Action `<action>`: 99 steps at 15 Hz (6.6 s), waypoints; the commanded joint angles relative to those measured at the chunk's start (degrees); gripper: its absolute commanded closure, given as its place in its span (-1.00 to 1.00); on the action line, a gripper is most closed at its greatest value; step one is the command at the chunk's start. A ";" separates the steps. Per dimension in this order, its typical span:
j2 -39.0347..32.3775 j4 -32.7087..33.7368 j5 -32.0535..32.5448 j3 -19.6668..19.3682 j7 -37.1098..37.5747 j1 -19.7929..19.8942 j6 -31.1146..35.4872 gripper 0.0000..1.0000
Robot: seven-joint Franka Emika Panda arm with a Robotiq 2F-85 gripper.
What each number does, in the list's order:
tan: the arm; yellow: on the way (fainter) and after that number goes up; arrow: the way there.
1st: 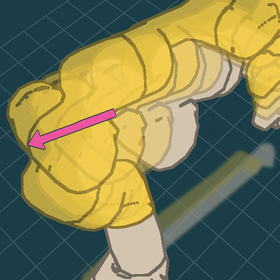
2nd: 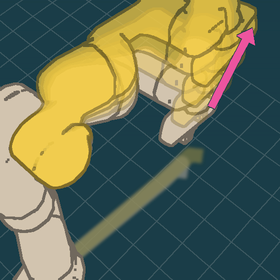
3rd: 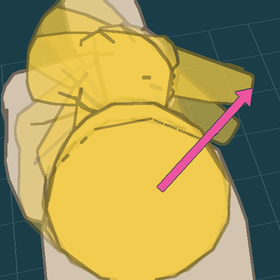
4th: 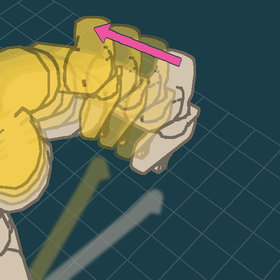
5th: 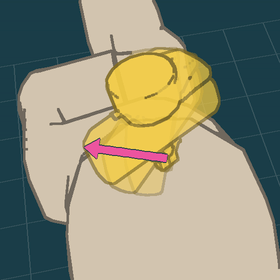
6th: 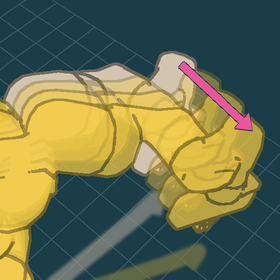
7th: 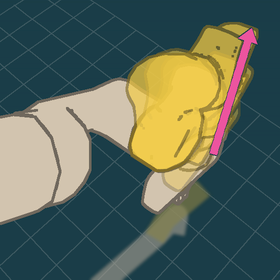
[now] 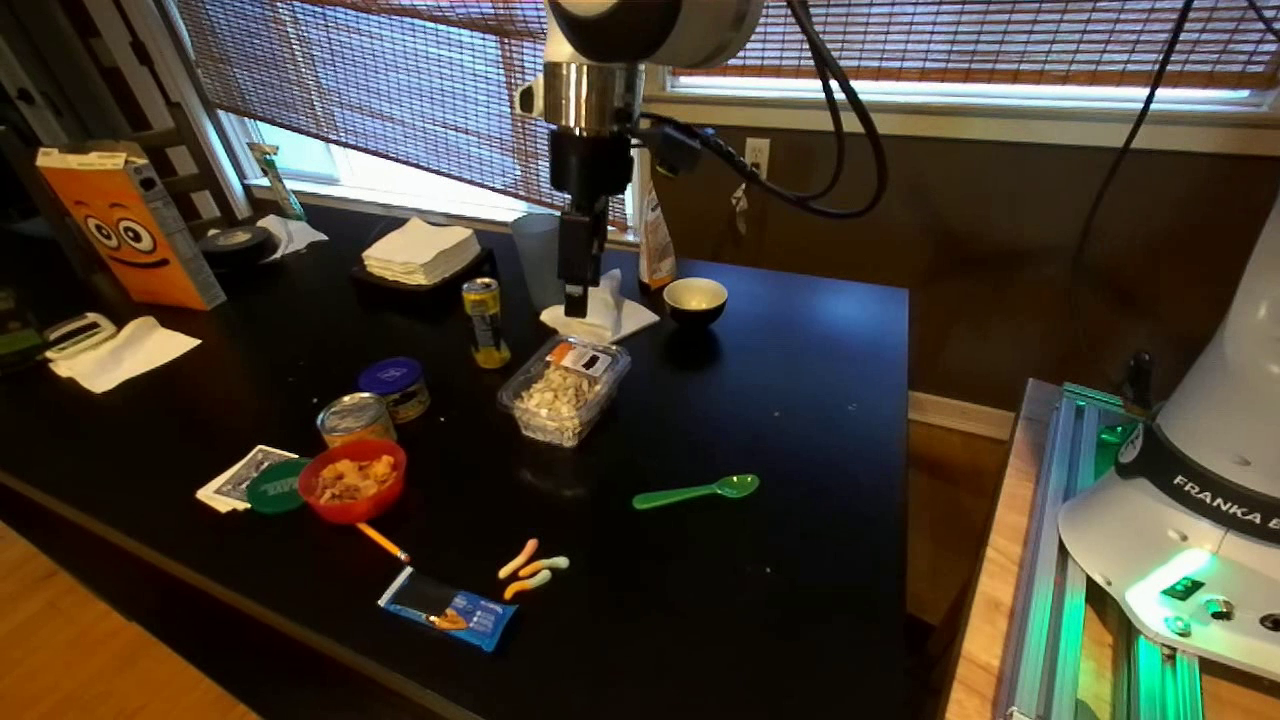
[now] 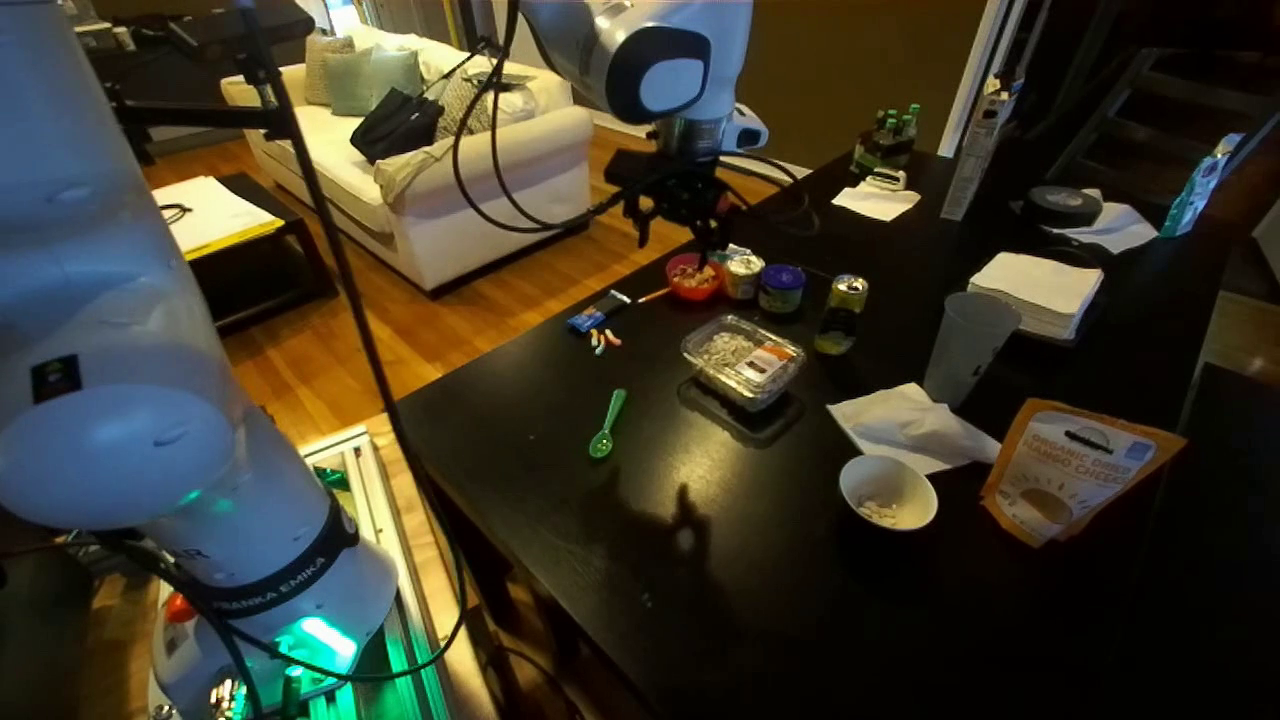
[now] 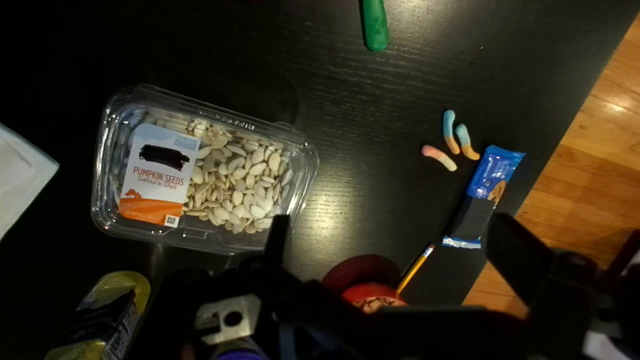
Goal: Move the lunchbox to the right
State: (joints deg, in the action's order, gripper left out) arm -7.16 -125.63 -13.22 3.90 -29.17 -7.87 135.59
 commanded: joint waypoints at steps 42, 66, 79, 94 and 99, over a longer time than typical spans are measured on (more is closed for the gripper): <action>-58.13 61.83 -2.67 8.33 -9.57 21.14 -21.93 -1.00; -58.22 59.74 -10.47 10.78 -8.84 25.03 -19.30 1.00; -47.45 47.47 0.96 1.55 2.74 19.58 -6.88 1.00; -34.13 26.11 5.82 -0.87 5.47 18.92 -6.83 0.23; -31.32 24.09 5.19 -1.06 7.26 18.60 -4.20 -0.47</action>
State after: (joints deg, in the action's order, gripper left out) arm -41.84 -97.75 -8.67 3.20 -24.24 11.37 128.62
